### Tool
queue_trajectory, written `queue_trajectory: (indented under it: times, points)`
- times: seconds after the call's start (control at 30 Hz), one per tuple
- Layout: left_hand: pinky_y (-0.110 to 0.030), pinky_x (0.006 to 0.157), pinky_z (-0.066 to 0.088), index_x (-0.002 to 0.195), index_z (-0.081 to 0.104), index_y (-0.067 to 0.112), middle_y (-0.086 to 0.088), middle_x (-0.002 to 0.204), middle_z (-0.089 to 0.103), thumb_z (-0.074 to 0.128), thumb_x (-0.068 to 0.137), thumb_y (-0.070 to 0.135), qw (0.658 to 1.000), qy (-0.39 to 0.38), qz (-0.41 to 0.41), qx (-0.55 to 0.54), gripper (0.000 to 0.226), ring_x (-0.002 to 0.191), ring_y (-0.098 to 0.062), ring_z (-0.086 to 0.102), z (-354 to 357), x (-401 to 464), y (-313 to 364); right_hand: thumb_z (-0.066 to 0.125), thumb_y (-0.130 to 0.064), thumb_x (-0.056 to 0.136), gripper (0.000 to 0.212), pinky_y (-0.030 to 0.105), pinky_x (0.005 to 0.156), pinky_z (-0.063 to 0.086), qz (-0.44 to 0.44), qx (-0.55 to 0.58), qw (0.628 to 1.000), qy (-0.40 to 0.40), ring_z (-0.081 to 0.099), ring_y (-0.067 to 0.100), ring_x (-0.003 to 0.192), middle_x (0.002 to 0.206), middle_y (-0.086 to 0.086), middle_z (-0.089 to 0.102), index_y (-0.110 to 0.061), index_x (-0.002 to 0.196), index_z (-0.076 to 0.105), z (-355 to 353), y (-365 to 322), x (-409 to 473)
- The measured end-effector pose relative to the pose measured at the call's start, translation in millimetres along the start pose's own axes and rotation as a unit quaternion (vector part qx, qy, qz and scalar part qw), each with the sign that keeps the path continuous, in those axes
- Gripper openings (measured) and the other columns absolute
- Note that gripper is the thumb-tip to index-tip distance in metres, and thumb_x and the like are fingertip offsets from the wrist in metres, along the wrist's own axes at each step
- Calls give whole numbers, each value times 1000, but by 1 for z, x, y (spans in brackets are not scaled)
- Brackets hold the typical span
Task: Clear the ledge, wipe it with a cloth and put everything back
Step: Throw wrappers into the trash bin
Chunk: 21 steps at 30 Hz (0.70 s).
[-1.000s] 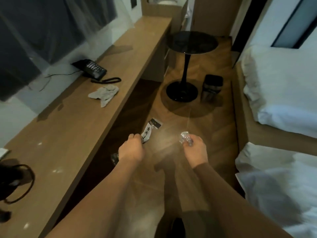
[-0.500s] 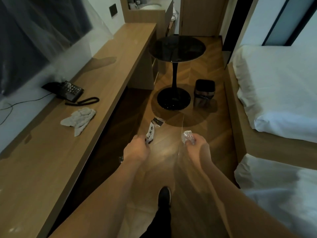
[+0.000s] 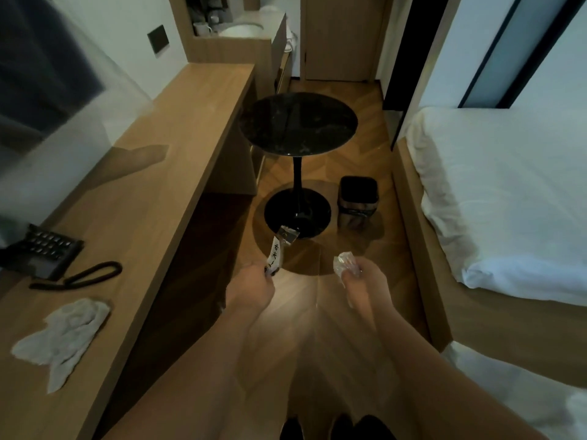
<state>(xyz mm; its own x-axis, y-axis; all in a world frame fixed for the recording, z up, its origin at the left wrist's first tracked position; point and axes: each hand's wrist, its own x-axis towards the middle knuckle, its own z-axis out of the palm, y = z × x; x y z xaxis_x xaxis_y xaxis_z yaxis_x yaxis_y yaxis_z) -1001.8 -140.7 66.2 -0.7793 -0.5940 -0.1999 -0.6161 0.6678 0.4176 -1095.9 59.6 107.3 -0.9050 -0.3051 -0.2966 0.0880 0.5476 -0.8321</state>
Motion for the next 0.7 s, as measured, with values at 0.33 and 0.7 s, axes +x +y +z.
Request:
queue_trajectory:
  times: [0.33,0.7]
  points:
    - [-33,78,56,104,56,22,2,99,55,49,104,26,998,-17,12,51,8,80,-12,58,30,171,96,52,-12,94,13,36,64,46,6,17,1000,-25,57,25,69,84,18,65,-8,91,65,-45,-9,194]
    - [-34,73,59,101,57,24,5,96,56,55,102,28,999,-37,-12,-5,5,75,-10,61,42,342,188,51,-11,99,16,25,62,43,46,22,999,-7,57,14,71,83,3,62,-21,91,61,-94,-36,381]
